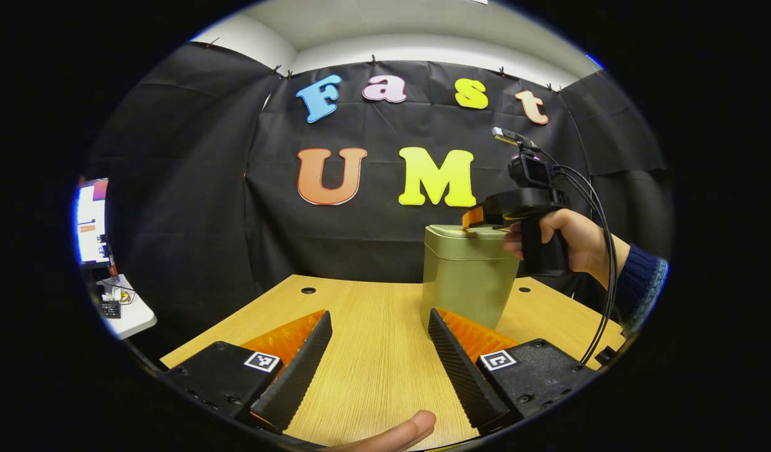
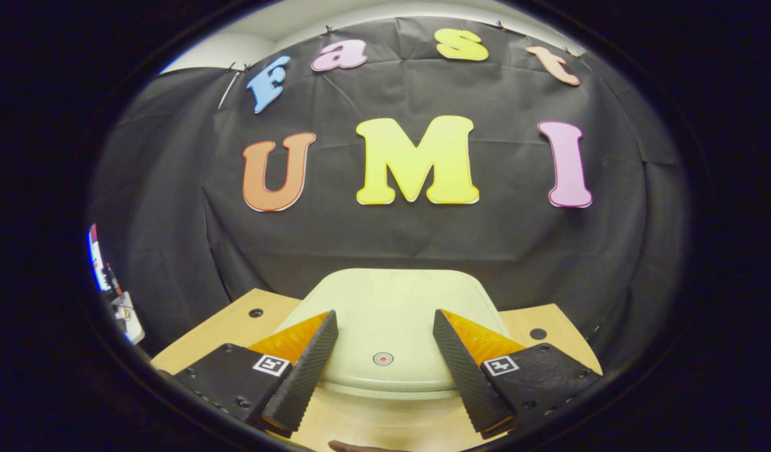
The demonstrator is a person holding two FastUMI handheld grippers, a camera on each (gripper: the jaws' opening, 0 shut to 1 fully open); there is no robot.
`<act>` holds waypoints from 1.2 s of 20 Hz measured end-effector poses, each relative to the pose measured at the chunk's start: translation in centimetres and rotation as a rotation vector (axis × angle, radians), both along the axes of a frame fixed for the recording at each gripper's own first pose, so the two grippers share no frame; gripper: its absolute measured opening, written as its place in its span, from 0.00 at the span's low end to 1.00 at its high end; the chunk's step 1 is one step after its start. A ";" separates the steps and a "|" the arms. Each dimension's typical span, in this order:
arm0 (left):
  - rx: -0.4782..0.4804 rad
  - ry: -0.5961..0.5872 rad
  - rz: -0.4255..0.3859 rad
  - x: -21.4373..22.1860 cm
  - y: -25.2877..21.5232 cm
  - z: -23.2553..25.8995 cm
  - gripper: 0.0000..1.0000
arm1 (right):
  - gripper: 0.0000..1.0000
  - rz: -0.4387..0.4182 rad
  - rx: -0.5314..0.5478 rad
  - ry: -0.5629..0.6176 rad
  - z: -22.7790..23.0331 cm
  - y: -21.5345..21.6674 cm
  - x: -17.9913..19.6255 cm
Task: Press the lid of the desktop garbage bin to open it, pick up the crumpled paper on the desktop and throw it into the bin, then pick up the pop can on the desktop and drop it into the bin, and finally close the garbage bin lid.
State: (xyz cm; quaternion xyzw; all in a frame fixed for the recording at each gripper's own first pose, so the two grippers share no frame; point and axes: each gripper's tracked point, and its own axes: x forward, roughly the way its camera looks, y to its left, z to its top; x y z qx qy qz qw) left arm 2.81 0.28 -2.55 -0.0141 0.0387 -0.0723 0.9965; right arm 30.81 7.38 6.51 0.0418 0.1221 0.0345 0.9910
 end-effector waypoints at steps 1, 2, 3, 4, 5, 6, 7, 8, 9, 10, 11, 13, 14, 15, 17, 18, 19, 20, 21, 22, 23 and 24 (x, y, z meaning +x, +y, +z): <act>-0.002 -0.003 0.000 0.0 0.0 0.0 1.00 | 0.96 -0.007 0.001 -0.015 -0.1 0.0 -0.4; -0.001 -0.005 0.000 0.0 0.0 0.1 0.99 | 0.96 -0.013 0.001 -0.035 -0.1 0.1 -0.6; 0.002 -0.003 0.002 0.0 0.1 0.1 1.00 | 0.96 -0.014 -0.001 -0.057 -0.2 0.1 -0.7; 0.003 -0.003 0.003 0.0 0.2 -0.1 0.99 | 0.96 -0.016 0.003 -0.080 -0.3 0.1 -0.6; 0.004 0.000 0.003 0.1 0.1 -0.1 0.99 | 0.96 -0.017 0.010 -0.089 -0.4 0.1 -0.5; 0.005 0.004 0.003 0.1 0.1 -0.3 0.99 | 0.97 -0.018 0.011 -0.096 -0.6 0.1 -0.5; 0.006 0.007 0.002 0.1 0.1 -0.3 0.99 | 0.96 -0.022 0.020 -0.098 -0.8 0.1 -0.4; 0.007 0.011 0.000 0.3 0.0 -0.5 0.99 | 0.96 -0.023 0.018 -0.102 -0.9 0.2 -0.4; 0.008 0.013 -0.002 0.3 -0.1 -0.6 0.99 | 0.96 -0.018 0.007 -0.118 -0.9 0.2 -0.4; 0.009 0.016 -0.003 0.3 -0.1 -0.6 0.99 | 0.97 -0.008 -0.010 -0.125 -1.3 0.4 -0.5; 0.012 0.019 -0.003 0.2 -0.2 -0.7 0.99 | 0.97 0.004 -0.012 -0.140 -1.3 0.3 -0.5; 0.014 0.019 -0.003 0.2 -0.2 -0.6 1.00 | 0.98 0.018 0.010 -0.137 -1.4 0.3 -0.4; 0.014 0.017 -0.005 0.2 -0.2 -0.6 1.00 | 0.97 0.018 0.004 -0.139 -1.4 0.2 -0.5; 0.016 0.019 -0.004 0.1 -0.2 -0.7 1.00 | 0.98 0.012 0.003 -0.151 -1.2 0.2 -0.5; 0.018 0.018 -0.002 0.1 0.0 -0.6 1.00 | 0.98 -0.002 0.010 -0.169 -0.9 0.2 -0.3; 0.017 0.019 -0.001 0.2 0.0 -0.7 1.00 | 0.97 -0.005 -0.007 -0.181 -0.8 0.3 -0.4; 0.016 0.020 -0.002 0.2 -0.1 -0.8 0.99 | 0.96 -0.010 -0.015 -0.187 -0.7 0.4 -0.4; 0.017 0.021 -0.002 0.2 -0.1 -0.8 0.99 | 0.96 -0.017 -0.003 -0.188 -0.7 0.3 -0.3; 0.018 0.024 -0.005 0.3 -0.2 -0.8 1.00 | 0.96 -0.020 0.009 -0.188 -0.6 0.3 -0.2; 0.017 0.028 -0.007 0.4 -0.3 -0.9 1.00 | 0.96 -0.022 0.017 -0.185 -0.6 0.3 -0.3; 0.015 0.033 -0.008 0.5 -0.4 -1.0 1.00 | 0.96 -0.024 0.019 -0.185 -0.6 0.3 -0.3; 0.015 0.036 -0.008 0.5 -0.4 -1.1 0.99 | 0.96 -0.026 0.014 -0.184 -0.6 0.4 -0.4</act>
